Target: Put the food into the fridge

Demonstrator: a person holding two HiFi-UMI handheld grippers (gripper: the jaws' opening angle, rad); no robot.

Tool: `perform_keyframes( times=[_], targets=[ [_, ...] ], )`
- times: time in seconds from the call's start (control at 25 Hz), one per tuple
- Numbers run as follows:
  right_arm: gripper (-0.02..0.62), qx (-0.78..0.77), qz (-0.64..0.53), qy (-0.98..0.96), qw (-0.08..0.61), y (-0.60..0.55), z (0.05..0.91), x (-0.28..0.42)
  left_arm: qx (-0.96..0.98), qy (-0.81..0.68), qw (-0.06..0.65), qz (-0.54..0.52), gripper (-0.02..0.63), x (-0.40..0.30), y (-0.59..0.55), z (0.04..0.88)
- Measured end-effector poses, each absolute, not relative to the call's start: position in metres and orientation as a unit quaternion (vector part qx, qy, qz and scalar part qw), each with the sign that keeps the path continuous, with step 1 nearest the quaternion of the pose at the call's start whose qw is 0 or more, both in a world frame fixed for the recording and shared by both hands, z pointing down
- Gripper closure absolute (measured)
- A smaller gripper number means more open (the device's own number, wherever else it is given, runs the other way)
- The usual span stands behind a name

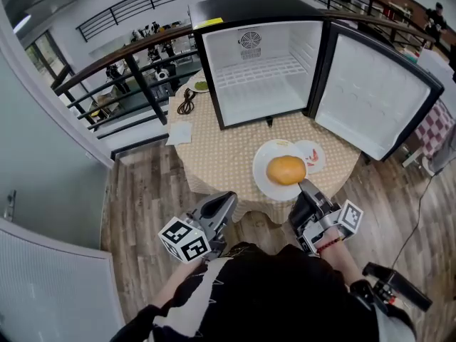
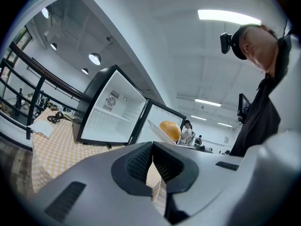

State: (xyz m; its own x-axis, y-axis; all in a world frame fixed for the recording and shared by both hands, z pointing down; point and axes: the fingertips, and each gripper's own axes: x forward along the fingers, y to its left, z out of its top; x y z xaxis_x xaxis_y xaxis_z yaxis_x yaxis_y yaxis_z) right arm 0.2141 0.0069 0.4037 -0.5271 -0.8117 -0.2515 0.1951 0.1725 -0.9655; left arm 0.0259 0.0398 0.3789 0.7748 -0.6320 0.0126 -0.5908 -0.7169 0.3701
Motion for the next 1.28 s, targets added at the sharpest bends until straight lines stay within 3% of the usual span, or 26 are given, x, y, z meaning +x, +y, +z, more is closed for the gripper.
perform_keyframes(
  times=[0.72, 1.28],
  targets=[
    [0.572, -0.281, -0.595, 0.621, 0.426, -0.012, 0.419, 0.23, 0.94, -0.27, 0.202, -0.048, 0.592, 0.067, -0.01, 0.393],
    [0.572, -0.324, -0.602, 0.607, 0.405, -0.131, 0.445, 0.22, 0.947, -0.222, 0.23, -0.027, 0.592, 0.08, -0.127, 0.431]
  ],
)
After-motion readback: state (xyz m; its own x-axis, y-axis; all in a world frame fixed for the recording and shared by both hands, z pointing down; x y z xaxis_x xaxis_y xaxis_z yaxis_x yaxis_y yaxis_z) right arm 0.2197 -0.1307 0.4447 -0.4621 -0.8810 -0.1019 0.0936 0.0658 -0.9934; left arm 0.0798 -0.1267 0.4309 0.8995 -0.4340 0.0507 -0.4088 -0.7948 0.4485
